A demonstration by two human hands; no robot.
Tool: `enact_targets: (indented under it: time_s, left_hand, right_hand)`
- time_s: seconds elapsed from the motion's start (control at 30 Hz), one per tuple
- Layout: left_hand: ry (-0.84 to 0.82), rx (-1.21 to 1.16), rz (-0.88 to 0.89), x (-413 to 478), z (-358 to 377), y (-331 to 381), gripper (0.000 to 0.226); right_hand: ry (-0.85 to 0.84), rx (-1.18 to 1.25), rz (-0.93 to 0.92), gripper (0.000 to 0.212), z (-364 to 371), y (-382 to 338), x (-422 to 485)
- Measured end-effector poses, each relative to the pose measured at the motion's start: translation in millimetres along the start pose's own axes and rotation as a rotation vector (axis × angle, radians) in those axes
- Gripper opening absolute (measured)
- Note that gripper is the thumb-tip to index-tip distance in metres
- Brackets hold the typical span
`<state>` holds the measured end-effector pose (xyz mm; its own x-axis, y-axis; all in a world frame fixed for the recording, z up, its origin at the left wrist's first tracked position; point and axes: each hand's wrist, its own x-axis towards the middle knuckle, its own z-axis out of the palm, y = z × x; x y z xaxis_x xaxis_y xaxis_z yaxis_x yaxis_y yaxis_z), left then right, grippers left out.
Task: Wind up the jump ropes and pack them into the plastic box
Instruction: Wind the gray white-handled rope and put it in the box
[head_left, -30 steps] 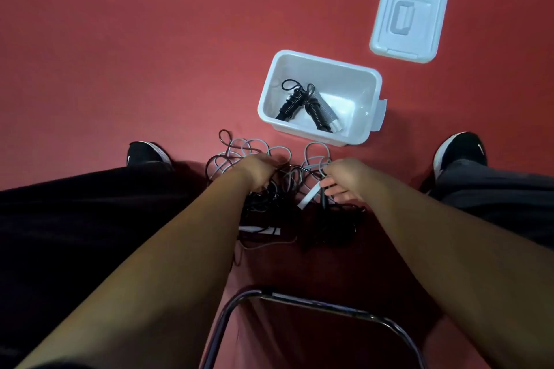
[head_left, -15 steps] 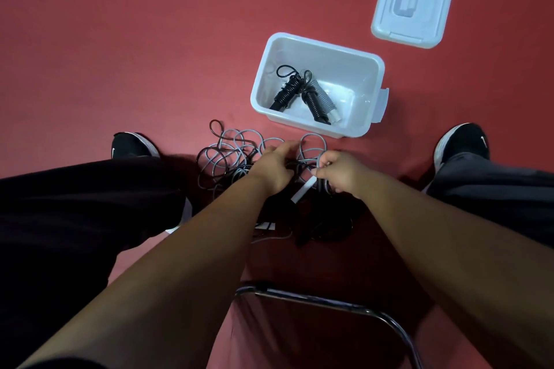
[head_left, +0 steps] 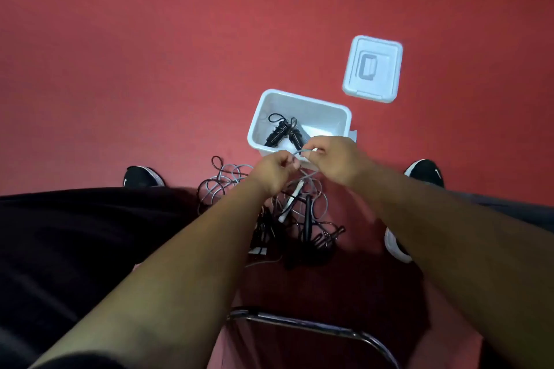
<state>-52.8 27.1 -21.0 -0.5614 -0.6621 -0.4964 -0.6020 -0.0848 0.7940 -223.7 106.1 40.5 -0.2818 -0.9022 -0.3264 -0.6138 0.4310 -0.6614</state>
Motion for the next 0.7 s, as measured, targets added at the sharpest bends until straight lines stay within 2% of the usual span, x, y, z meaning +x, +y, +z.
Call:
enact_targets:
  time_s: [0.07,0.2,0.3,0.4,0.57,0.7]
  left_hand:
    - [0.021,0.01,0.059,-10,-12,19,0.026]
    - [0.029,-0.11,0.07,-29,-40,64,0.018]
    - [-0.03,-0.219,0.101,-48,-62,101,0.009]
    - [-0.115,-0.269,0.12,-69,-80,133,0.013]
    - [-0.265,-0.171,0.144,-102,-100,169,0.026]
    - [-0.299,-0.051,0.218,-127,-111,195,0.015]
  right_hand:
    - [0.059,-0.025,-0.008,0.01,-14,-14,-2]
    - [0.136,0.026,-0.059,0.011,-44,-49,-9]
    - [0.176,0.235,-0.07,0.014,-72,-82,-22]
    - [0.213,0.386,-0.093,0.015,-101,-116,-40]
    - [0.302,0.467,-0.149,0.015,-146,-162,-66]
    - [0.346,0.524,-0.156,0.014,-170,-181,-79]
